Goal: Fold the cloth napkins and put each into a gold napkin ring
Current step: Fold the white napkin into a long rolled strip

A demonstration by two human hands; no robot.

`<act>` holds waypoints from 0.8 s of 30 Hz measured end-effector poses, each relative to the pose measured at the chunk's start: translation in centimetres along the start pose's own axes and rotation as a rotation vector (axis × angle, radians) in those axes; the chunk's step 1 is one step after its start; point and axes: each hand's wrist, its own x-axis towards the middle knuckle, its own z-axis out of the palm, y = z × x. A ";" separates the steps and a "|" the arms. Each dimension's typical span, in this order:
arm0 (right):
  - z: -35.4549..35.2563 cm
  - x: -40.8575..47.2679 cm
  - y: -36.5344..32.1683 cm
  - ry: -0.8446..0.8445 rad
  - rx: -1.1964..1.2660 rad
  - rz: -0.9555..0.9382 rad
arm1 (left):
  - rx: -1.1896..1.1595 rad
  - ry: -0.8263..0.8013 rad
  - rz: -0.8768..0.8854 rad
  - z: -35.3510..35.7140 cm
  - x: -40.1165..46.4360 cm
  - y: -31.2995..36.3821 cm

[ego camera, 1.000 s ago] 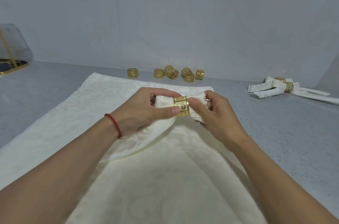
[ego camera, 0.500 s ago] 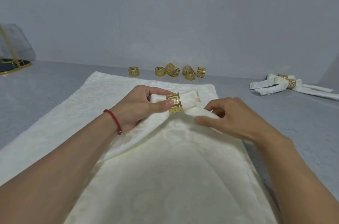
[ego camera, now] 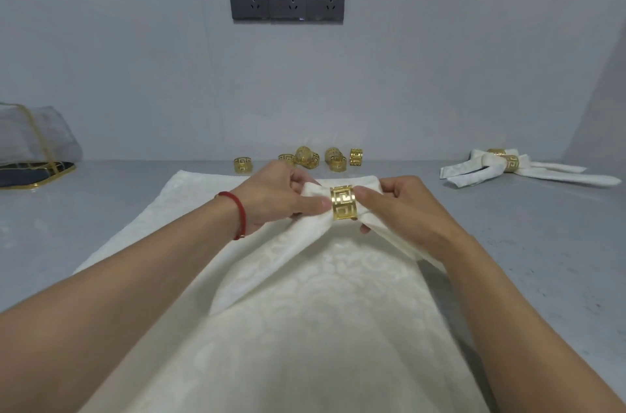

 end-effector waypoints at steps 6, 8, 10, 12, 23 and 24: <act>-4.2 -1.5 -0.2 0.046 -0.069 0.039 | -0.117 0.082 0.056 5.2 0.4 1.7; -5.3 -1.6 0.6 0.104 -0.046 0.026 | -0.261 0.106 0.067 7.1 0.4 2.3; -6.7 -1.8 1.6 0.172 -0.059 0.030 | -0.339 0.121 0.083 9.0 0.8 3.0; -8.0 -2.1 2.5 0.219 -0.044 0.035 | -0.396 0.105 0.092 10.6 1.4 3.4; -11.9 -3.4 4.8 0.264 0.127 0.027 | -0.770 -0.087 -0.010 15.9 3.9 4.0; -12.0 -3.5 4.9 0.271 0.141 0.024 | -0.775 -0.088 -0.001 16.2 4.1 4.0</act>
